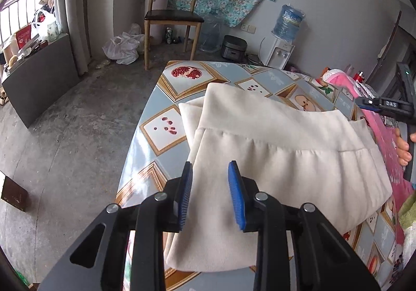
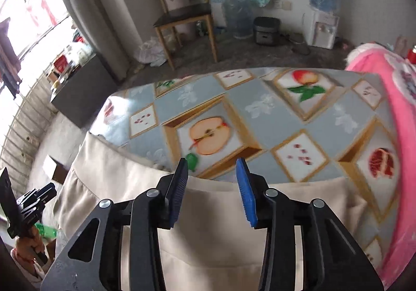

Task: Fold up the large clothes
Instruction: 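Grasp the folded jacket edge with both tools and pull it taut, then lift the held jacket section and fold it over onto the bundle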

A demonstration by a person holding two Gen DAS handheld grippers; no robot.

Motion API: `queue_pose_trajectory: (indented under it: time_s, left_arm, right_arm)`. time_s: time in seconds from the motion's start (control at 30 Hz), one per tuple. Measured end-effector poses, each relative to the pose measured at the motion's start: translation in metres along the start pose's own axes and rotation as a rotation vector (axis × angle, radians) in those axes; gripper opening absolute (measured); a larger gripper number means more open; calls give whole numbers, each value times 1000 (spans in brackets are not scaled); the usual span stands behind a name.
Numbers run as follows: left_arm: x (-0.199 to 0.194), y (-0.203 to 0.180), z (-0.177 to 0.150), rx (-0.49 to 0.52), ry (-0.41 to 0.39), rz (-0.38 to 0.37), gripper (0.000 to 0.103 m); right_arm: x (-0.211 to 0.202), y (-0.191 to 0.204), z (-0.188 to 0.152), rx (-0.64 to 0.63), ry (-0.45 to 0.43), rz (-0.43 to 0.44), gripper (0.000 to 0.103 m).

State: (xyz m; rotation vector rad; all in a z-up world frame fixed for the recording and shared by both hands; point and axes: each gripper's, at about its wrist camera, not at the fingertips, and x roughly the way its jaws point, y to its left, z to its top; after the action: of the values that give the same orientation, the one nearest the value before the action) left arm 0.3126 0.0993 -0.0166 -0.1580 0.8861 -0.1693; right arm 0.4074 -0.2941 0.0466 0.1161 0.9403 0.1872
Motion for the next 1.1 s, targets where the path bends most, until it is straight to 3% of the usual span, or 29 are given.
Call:
queue_pose_trajectory:
  time_s: [0.1, 0.2, 0.27, 0.4, 0.5, 0.67, 0.73, 0.8, 0.9, 1.0, 1.1]
  left_arm:
    - [21, 1, 19, -18, 41, -44, 28]
    - [45, 4, 30, -53, 98, -67, 28]
    - [56, 6, 33, -68, 121, -61, 28]
    - [60, 4, 36, -57, 116, -31, 16]
    - [60, 5, 35, -48, 117, -15, 11]
    - [64, -2, 35, 5, 122, 35, 9]
    - [64, -5, 34, 30, 117, 56, 8]
    - [64, -9, 33, 66, 102, 77, 4]
    - [53, -13, 33, 117, 58, 103, 2]
    - [23, -11, 39, 101, -32, 78, 2]
    - [13, -6, 46, 67, -51, 52, 2]
  right_arm:
    - [-26, -68, -12, 171, -22, -63, 44]
    - [-28, -124, -33, 339, 26, -49, 44]
    - [-21, -139, -45, 368, 58, -25, 44]
    - [-8, -134, -53, 375, 65, 49, 43]
    - [1, -114, -42, 325, 52, 56, 43]
    - [27, -84, -35, 145, 112, -102, 39]
    - [34, -75, -40, 61, 130, -206, 16]
    - [22, -74, -43, 63, 84, -206, 5]
    - [-19, -77, -44, 96, -49, -186, 4]
    - [-58, -85, -45, 151, -158, -125, 4]
    - [-54, -93, -44, 158, -150, -141, 4]
